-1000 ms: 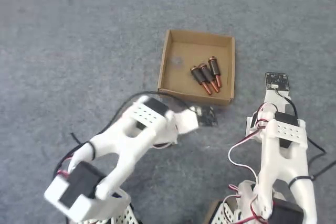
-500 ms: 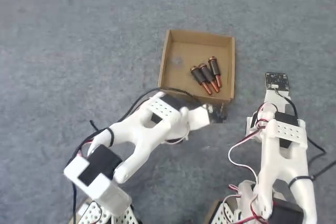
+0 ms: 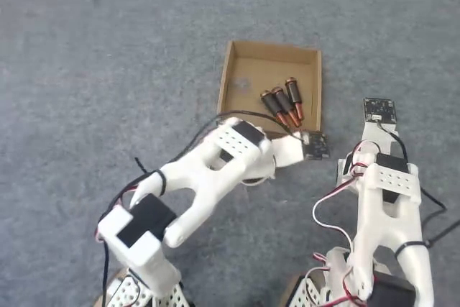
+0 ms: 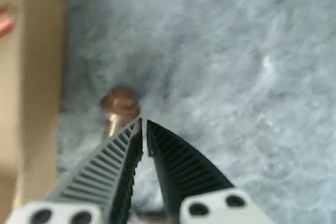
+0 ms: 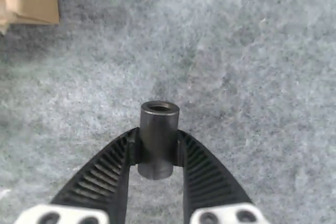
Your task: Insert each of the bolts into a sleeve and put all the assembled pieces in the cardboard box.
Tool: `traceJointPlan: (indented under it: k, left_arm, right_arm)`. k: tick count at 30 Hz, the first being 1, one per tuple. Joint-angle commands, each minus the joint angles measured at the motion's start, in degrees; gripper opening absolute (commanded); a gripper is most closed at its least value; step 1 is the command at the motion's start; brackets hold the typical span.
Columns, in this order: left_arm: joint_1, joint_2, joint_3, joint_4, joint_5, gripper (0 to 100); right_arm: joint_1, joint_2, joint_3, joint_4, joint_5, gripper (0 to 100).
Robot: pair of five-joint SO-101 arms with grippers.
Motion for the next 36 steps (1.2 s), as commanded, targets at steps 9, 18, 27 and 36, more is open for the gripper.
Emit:
traceJointPlan:
  k: [9,18,27,36]
  left_arm:
    - [-2.6,-2.6,-2.9,-2.4,-5.2,14]
    - [-3.5,5.6,-7.3,-4.5,-7.2,14]
    - [-3.3,11.6,-14.9,2.8,-7.1,12]
    - [1.8,12.0,-14.6,6.9,-7.1,1]
  right_arm:
    - [0.3,0.1,-0.6,-1.0,0.9,0.6]
    - [0.3,0.1,-0.6,-1.7,0.9,0.6]
    - [-0.6,0.1,-0.6,-1.7,0.9,0.6]
    - [-0.5,0.1,-0.6,-1.8,0.9,0.6]
